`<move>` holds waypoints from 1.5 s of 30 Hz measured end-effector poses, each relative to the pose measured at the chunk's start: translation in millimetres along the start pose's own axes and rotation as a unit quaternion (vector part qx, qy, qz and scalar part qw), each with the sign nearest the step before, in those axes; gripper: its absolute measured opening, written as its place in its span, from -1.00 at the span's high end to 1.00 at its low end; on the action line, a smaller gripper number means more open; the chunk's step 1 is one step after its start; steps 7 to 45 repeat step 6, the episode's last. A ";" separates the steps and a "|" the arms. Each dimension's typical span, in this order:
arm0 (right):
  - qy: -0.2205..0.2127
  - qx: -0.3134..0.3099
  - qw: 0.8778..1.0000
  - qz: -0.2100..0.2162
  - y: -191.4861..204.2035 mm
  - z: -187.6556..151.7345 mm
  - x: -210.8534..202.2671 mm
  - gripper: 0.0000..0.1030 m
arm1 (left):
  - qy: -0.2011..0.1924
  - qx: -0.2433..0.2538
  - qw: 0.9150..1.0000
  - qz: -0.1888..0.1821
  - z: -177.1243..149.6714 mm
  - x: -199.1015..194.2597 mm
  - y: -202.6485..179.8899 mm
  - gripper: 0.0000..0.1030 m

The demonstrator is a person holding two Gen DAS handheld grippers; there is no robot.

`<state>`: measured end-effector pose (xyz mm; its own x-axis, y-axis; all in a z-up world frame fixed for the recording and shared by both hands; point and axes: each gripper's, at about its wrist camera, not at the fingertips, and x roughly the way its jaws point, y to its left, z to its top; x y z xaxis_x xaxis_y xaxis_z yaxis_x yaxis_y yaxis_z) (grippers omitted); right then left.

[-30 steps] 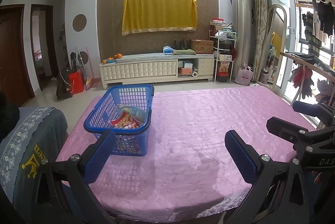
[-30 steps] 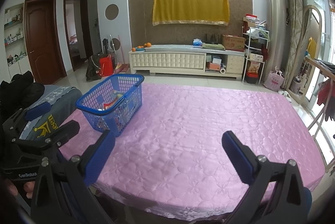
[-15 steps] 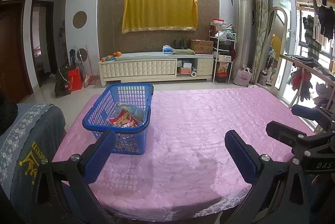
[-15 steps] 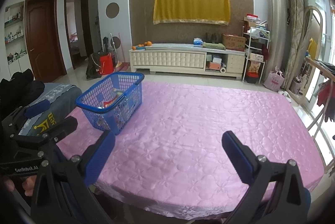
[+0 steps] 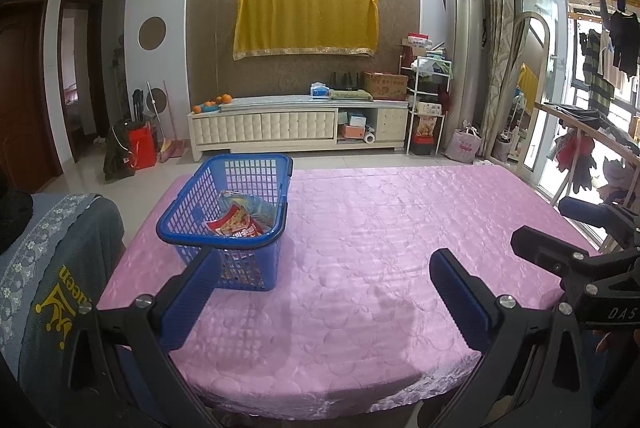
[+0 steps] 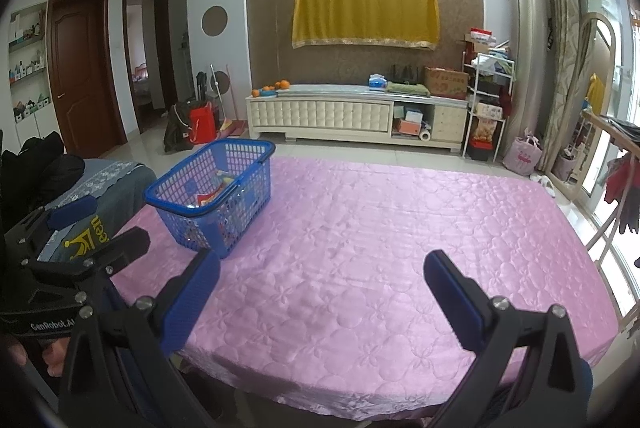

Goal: Organize snacks

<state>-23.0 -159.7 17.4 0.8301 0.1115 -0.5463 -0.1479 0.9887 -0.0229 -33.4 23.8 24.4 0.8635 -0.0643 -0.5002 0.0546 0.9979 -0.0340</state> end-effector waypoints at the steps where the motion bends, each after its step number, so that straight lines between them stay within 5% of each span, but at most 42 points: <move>1: 0.000 0.000 1.000 0.000 -0.3 0.3 0.2 -1.00 | 0.000 -0.001 1.000 -0.001 0.1 -0.2 0.2 -1.00; 45: 0.004 -0.001 1.000 0.002 0.6 0.2 1.3 -1.00 | 0.000 0.001 1.000 -0.004 0.5 -1.0 -0.8 -1.00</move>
